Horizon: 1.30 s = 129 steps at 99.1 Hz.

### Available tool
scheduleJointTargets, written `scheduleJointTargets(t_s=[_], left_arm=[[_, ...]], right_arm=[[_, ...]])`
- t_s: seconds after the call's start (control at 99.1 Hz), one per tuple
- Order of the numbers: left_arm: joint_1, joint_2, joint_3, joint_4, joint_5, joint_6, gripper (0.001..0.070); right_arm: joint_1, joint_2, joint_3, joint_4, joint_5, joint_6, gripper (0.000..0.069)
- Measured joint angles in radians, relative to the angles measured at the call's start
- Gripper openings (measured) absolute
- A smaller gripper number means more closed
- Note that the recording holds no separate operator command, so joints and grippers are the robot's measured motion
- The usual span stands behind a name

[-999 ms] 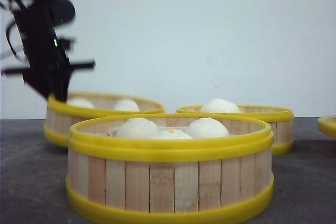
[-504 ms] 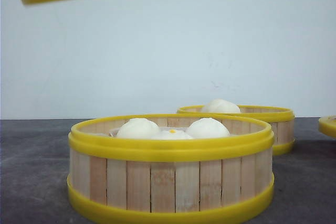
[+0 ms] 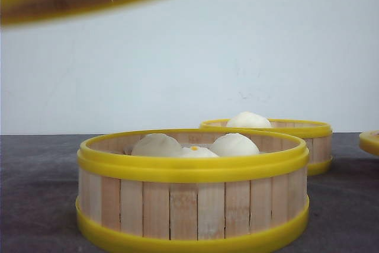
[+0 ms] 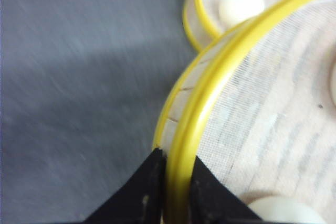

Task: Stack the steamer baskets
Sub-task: 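Carry the basket over the nearest basket and lower it on top, then open the left gripper and raise it away from the stack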

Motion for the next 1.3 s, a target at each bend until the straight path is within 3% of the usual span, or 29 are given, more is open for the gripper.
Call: scheduleJointTargets(t_s=[0.282, 0.424, 0.857, 1.301], left_arm=[[-0.114, 0.139, -0.012, 0.110, -0.013, -0.023, 0.0027], [-0.142, 0.250, -0.012, 0.146, -0.065, -0.031, 0.0027], [-0.156, 0.414, -0.012, 0.239, -0.096, -0.042, 0.0027], [-0.180, 0.464, -0.005, 0.292, -0.117, -0.042, 0.0027]], right_arm=[[0.000, 0.000, 0.000, -0.002, 0.000, 0.002, 0.0469], [0.000, 0.000, 0.000, -0.009, 0.000, 0.004, 0.0469], [0.000, 0.000, 0.000, -0.013, 0.000, 0.004, 0.0469], [0.000, 0.000, 0.000, -0.017, 0.000, 0.004, 0.0469]])
